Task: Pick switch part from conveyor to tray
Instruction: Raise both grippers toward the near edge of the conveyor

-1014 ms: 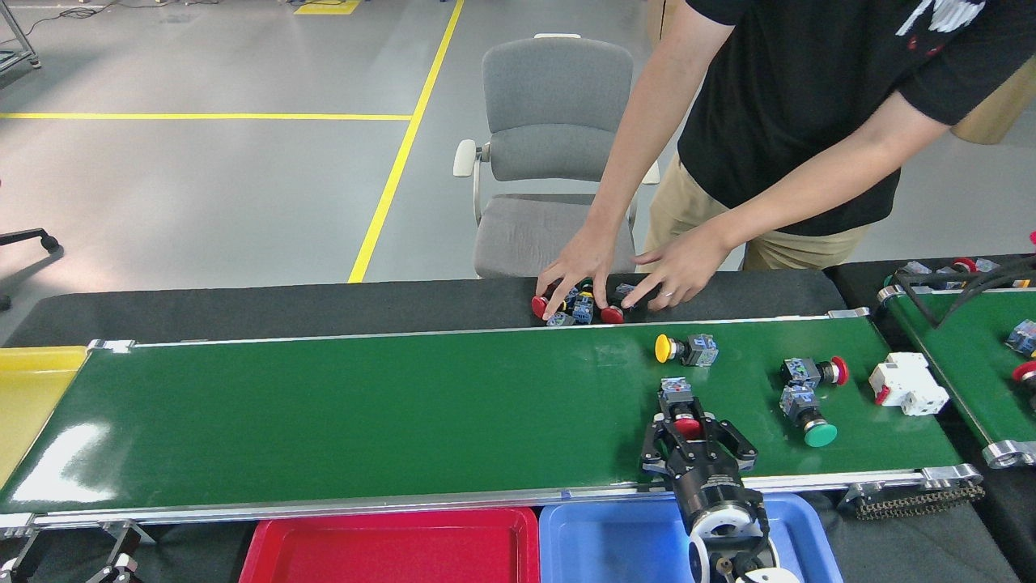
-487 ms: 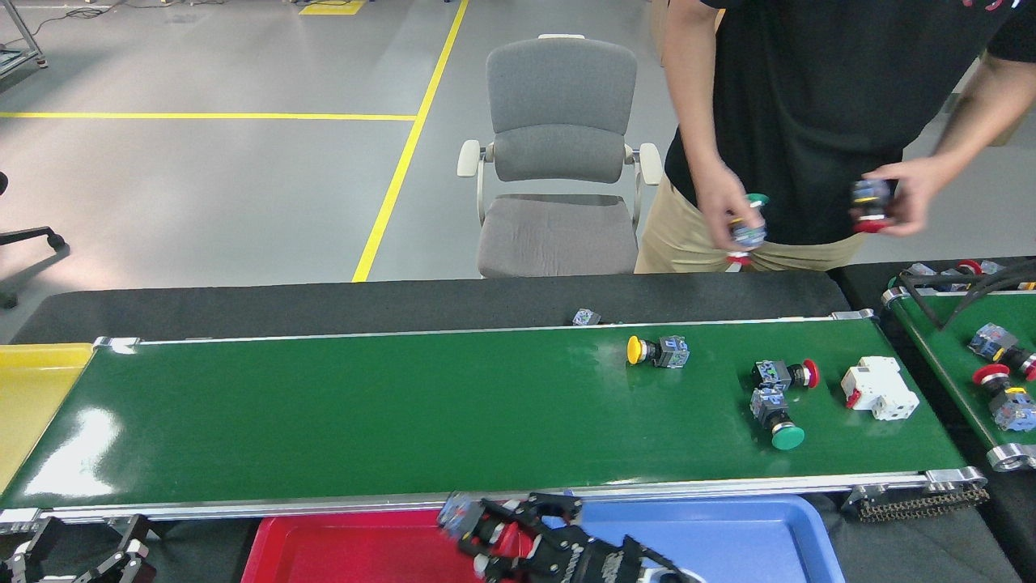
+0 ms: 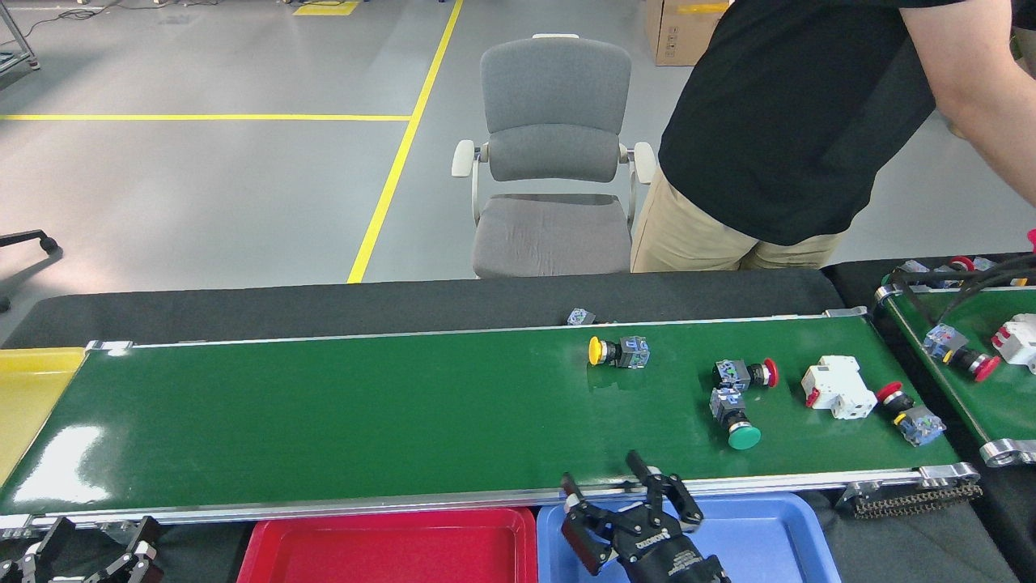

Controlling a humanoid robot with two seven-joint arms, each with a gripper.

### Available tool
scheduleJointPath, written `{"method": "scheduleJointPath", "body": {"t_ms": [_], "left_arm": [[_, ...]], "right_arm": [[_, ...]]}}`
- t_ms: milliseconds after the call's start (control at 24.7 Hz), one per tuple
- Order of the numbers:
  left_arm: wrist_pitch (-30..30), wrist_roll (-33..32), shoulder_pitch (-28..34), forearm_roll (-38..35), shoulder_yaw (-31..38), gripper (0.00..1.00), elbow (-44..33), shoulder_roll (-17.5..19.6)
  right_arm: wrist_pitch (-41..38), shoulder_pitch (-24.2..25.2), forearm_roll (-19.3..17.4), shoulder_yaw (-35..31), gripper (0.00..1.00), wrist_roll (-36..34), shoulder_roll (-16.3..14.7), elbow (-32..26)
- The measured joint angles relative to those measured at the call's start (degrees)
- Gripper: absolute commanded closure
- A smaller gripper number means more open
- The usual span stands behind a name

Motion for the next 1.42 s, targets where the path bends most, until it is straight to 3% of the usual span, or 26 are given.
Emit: {"method": "scheduleJointPath", "body": {"t_ms": [203,365,608,852,1014,1055,1095,1176,1217,1298,1420], "left_arm": [[-0.03,0.00,-0.01,0.00,0.07,0.00,0.07,0.00],[-0.09,0.00,-0.01,0.00,0.05,0.00,0.07,0.00],[-0.15,-0.27,-0.48,0.00,-0.20,0.00,0.06,0.00],[-0.20,-0.49,-0.58,0.00,-0.30,0.00,-0.10,0.00],[-0.47,-0.59,-0.77,0.00,-0.31,0.00,-0.11,0.00],[-0.47,-0.60,-0.78,0.00,-0.31,0.00,-0.11,0.00],[-0.40,-0.61,-0.83,-0.01,-0.31,0.00,-0.11,0.00],[-0.17,-0.64,-1.16,-0.01,-0.32,0.00,-0.11,0.00],[-0.11,-0.74,-1.32,-0.01,-0.32,0.00,-0.11,0.00],[-0.03,-1.07,-1.64,-0.02,-0.32,0.00,-0.14,0.00],[0.06,-1.33,-1.75,-0.02,-0.32,0.00,-0.16,0.00]], "right_arm": [[5.42,8.93,-0.03,-2.66,0.03,-3.40,-2.04,-4.05],[7.95,8.61,0.17,-3.05,0.02,-3.97,-2.40,-4.49],[9.23,0.45,4.49,-2.70,0.02,-2.68,-3.38,-2.75],[9.90,-6.19,5.13,-0.25,0.02,0.51,-2.94,2.22],[12.30,-11.68,5.16,2.88,0.03,1.73,-1.84,8.79],[13.32,-13.20,5.10,3.55,0.09,1.82,-1.56,10.62],[14.06,-14.64,5.07,4.19,0.22,1.86,-1.07,12.45],[14.96,-17.10,5.04,5.60,0.61,1.90,-0.50,15.67],[15.19,-17.85,4.99,6.14,0.72,1.91,-0.50,16.73],[15.28,-18.54,4.89,6.78,0.86,1.94,-0.50,17.73],[15.39,-18.57,4.70,7.19,0.92,2.09,-0.54,17.90]]}}
